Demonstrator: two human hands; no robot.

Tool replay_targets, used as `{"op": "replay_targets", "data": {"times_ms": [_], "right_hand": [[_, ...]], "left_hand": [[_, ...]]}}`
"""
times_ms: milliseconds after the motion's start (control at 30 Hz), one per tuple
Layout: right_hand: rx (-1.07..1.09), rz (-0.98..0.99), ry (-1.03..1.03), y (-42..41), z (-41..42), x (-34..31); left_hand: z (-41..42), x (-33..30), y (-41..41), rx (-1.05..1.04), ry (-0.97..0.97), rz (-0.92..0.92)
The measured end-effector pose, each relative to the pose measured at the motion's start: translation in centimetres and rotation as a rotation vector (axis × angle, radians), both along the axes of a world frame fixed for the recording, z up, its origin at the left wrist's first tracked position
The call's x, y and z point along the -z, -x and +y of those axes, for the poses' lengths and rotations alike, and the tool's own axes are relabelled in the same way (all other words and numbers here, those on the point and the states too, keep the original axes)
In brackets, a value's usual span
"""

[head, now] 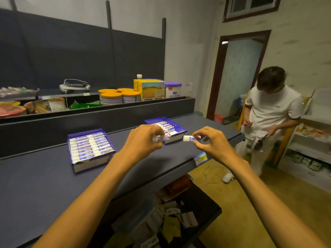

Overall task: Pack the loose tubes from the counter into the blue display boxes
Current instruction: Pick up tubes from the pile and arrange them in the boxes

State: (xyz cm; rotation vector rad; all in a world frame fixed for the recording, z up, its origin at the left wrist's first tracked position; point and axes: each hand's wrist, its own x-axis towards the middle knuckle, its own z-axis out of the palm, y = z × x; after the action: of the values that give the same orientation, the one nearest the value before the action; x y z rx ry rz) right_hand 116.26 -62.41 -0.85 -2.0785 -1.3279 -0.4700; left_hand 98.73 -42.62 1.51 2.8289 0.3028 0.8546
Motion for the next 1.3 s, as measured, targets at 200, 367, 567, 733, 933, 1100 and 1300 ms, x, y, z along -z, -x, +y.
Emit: {"op": "replay_targets", "data": {"times_ms": [200,367,567,733,933,1100,1300], "right_hand": [[-0.098,-0.003,0.006,-8.0,0.9,-0.6],[-0.189,0.036,0.038,-11.3,4.0,-0.7],[-0.294,0.070,0.103,-13.5,9.0,-0.8],[-0.307,0.070,0.265,-14.2,12.7,-1.4],[-0.324,-0.046,0.529,-14.4,15.7,-2.3],[-0.375,-0.034,0.603,-15.0,16.9,-2.3],[-0.414,-0.074,0.645,-15.6,17.4,-2.4]], "left_hand": [[-1.1,0.1,-4.2,-0.143,0.026,0.015],[-0.3,0.2,-5.7,-0.257,0.033,0.008],[1.5,0.4,-7.9,-0.316,0.069,0.007],[3.2,0.6,-9.6,-0.314,0.099,0.027],[4.2,0.7,-10.2,-0.334,0.111,0.097],[4.3,0.9,-10.5,-0.338,0.095,0.171],[4.1,1.2,-10.8,-0.338,0.130,0.129]]}}
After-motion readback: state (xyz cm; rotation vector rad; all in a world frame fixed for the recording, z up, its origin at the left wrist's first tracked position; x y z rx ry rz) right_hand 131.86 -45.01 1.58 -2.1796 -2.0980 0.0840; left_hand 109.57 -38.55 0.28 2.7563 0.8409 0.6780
